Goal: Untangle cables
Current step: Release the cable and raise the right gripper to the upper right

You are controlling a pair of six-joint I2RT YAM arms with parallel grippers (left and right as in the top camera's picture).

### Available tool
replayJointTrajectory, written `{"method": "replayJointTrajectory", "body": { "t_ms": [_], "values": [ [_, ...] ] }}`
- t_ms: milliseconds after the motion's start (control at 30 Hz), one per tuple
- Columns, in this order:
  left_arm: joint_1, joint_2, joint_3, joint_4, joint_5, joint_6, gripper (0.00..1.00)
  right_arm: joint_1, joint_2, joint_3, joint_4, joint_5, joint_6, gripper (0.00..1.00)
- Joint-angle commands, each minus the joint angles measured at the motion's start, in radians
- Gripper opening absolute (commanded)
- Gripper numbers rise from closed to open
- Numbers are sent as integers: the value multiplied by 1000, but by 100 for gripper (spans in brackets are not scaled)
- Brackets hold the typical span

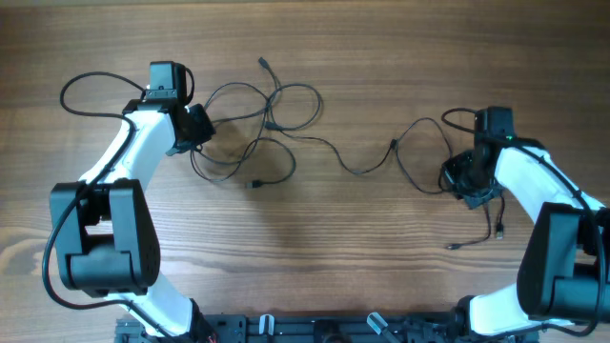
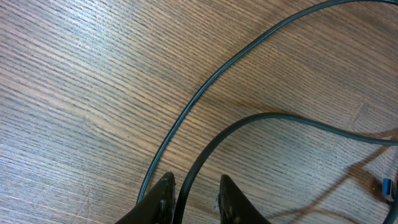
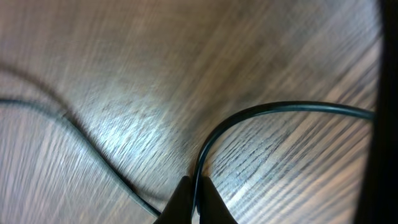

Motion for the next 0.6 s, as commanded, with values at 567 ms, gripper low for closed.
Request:
{"method": "replayJointTrajectory", "body": {
  "t_ms": [567],
  "values": [
    [-1,7,-7,5,11,-9,27,-30,-208,394,426,713,-829,4]
  ]
}}
